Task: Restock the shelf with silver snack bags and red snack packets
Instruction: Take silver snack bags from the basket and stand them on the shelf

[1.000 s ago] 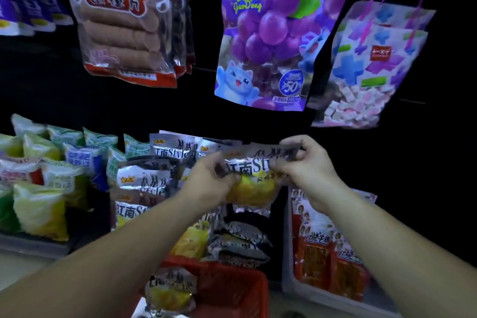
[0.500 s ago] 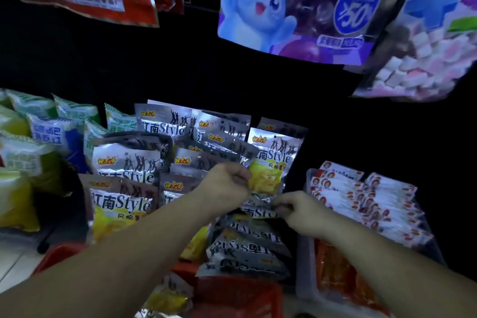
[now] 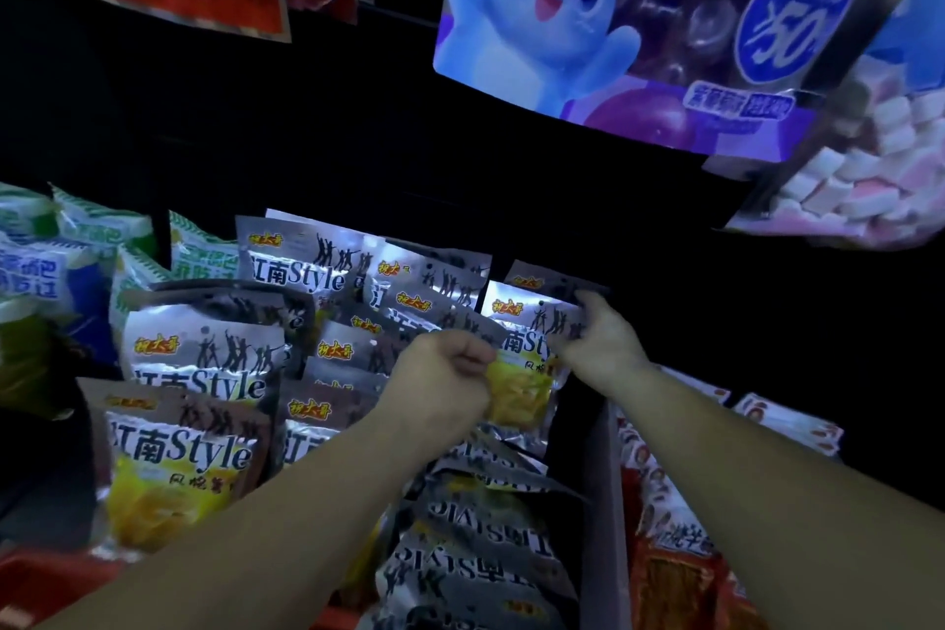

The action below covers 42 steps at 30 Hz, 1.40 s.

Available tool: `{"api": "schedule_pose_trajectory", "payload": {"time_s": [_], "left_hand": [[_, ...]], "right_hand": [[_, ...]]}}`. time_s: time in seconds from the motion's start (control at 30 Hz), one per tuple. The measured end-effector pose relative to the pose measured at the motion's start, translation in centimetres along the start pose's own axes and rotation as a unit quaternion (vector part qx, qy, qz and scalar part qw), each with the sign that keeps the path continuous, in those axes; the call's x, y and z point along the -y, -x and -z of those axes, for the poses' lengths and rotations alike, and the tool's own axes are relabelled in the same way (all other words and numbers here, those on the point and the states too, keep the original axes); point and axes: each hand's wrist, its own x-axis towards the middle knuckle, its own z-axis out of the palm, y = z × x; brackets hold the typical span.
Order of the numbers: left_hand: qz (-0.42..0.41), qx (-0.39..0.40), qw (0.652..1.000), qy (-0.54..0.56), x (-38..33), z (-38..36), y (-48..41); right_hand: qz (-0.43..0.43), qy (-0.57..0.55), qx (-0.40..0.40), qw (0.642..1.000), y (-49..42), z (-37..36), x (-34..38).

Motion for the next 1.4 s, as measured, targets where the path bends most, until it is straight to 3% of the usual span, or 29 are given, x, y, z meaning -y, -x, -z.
{"api": "schedule_pose_trajectory", "payload": {"time_s": [0.1,0.23,0.37,0.43,0.5,0.6,0.9,1.0,1.2,1.4], "left_hand": [[0.006,-0.016,1.0,0.026,0.4,-0.1,-0.4],[0.014,-0.042,0.998,0.053,1.7,-0.2,-0.3],[0.007,-0.043,0.997,0.063,1.7,0.0,-0.2],[0.008,-0.044,0.997,0.058,1.5,0.3,-0.1],[0.009,-0.054,0.997,0.055,1.3,0.7,0.1],[0.012,-0.055,0.997,0.058,0.4,1.2,0.6],[-0.046,-0.003,0.999,0.02,-4.2,3.5,4.3],[-0.044,0.025,0.998,0.03,-6.4,4.4,6.6],[-0.034,0.102,0.971,0.215,-10.2,7.0,11.3],[-0.051,0.005,0.962,0.269,-12.7,7.9,16.8]], "right_hand": [[-0.024,-0.049,0.012,0.998,-1.4,-1.1,-0.8],[-0.014,0.066,-0.014,0.998,-2.2,-1.7,-1.9],[-0.037,-0.024,-0.026,0.999,-3.0,-2.4,-1.8],[-0.038,-0.013,-0.034,0.999,-2.5,-2.3,-1.4],[-0.022,0.001,-0.042,0.999,-1.6,-2.1,-1.6],[-0.003,-0.078,-0.029,0.997,1.2,-0.5,-1.0],[0.165,-0.121,-0.018,0.979,13.4,10.3,4.0],[0.177,-0.161,0.005,0.971,16.3,13.2,6.3],[0.124,-0.307,-0.032,0.943,22.4,15.8,10.3],[0.103,-0.422,-0.008,0.901,28.9,12.6,12.5]]}}
